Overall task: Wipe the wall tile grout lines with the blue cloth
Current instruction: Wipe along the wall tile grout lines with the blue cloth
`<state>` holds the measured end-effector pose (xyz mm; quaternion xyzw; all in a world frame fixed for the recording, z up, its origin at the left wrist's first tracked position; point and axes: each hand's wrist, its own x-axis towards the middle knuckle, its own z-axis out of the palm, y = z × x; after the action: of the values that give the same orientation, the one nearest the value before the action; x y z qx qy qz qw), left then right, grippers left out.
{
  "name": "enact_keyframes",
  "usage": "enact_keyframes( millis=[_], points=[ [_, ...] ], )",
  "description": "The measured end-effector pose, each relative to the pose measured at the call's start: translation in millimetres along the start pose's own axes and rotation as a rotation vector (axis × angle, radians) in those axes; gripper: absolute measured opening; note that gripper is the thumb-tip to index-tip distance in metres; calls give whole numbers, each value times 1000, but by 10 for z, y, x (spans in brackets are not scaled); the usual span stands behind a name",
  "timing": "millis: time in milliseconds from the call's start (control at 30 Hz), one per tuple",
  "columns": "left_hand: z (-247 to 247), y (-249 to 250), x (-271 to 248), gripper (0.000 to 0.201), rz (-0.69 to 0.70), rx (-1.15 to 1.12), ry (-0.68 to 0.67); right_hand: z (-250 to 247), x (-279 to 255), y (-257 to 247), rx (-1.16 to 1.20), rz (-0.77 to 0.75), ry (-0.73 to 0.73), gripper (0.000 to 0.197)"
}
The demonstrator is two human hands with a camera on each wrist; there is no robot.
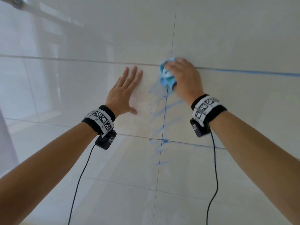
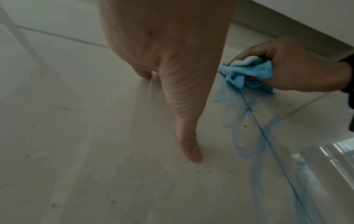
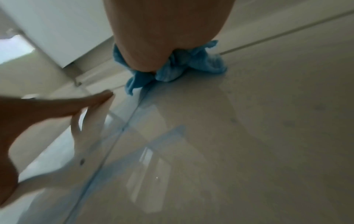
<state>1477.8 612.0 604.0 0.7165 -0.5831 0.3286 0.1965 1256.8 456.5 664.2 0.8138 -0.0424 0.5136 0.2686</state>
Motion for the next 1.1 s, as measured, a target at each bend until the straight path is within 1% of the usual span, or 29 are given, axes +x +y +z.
enact_keyframes(
  millis=[67,133,167,267,300,333,367,433,500,567,600,633,700,767,800,833,867,900,933,967,1000,1033,1100],
  points=[
    [7,23,-4,171,-6,-5,8,-9,86,-8,-3,85,30,39],
    [18,39,-11,171,-13,-13,18,134,-37,-137,21,98,28,36],
    [21,50,-17,171,-15,-15,19,231,-161,-227,41,47,-4,33],
    [8,66,-28,171,-21,-27,19,400,-504,-378,18,-236,-158,31],
    [0,70,-45,170,-25,-32,18,370,-480,-344,3,-256,-190,31],
    [-6,78,-62,170,-33,-35,23,326,-391,-286,5,-212,-190,31],
    [-14,88,-69,169,-39,-37,28,254,-264,-247,3,-125,-157,30],
    [-11,99,-88,168,-45,-41,27,136,-56,-142,-19,42,-36,31],
    [17,94,-103,168,-54,-47,39,119,0,-155,4,94,26,37],
    [32,98,-109,168,-54,-57,37,250,-154,-316,48,103,28,38],
    [37,102,-115,168,-56,-62,41,347,-304,-424,79,56,11,36],
    [41,107,-123,168,-62,-68,47,447,-477,-531,87,-28,-16,35],
    [42,115,-148,167,-62,-77,47,546,-769,-659,40,-197,-121,37],
    [52,110,-189,165,-71,-88,60,506,-757,-602,0,-307,-193,34],
    [55,111,-207,164,-76,-91,65,456,-643,-547,19,-300,-179,28],
    [60,112,-218,163,-76,-94,66,373,-479,-486,49,-246,-117,20],
    [72,109,-228,163,-77,-99,68,294,-294,-390,59,-170,-29,19],
    [85,106,-238,162,-82,-104,73,186,-107,-303,42,-75,25,27],
    [92,109,-245,162,-86,-106,74,107,37,-238,7,-8,35,37],
    [106,119,-256,162,-90,-108,73,65,111,-227,-11,25,24,43],
    [116,125,-257,162,-94,-113,74,76,120,-248,-17,37,19,45],
    [128,127,-259,162,-95,-119,74,126,53,-292,-18,52,12,41],
    [151,126,-281,161,-95,-121,78,325,-247,-403,36,41,-10,26]
  ],
)
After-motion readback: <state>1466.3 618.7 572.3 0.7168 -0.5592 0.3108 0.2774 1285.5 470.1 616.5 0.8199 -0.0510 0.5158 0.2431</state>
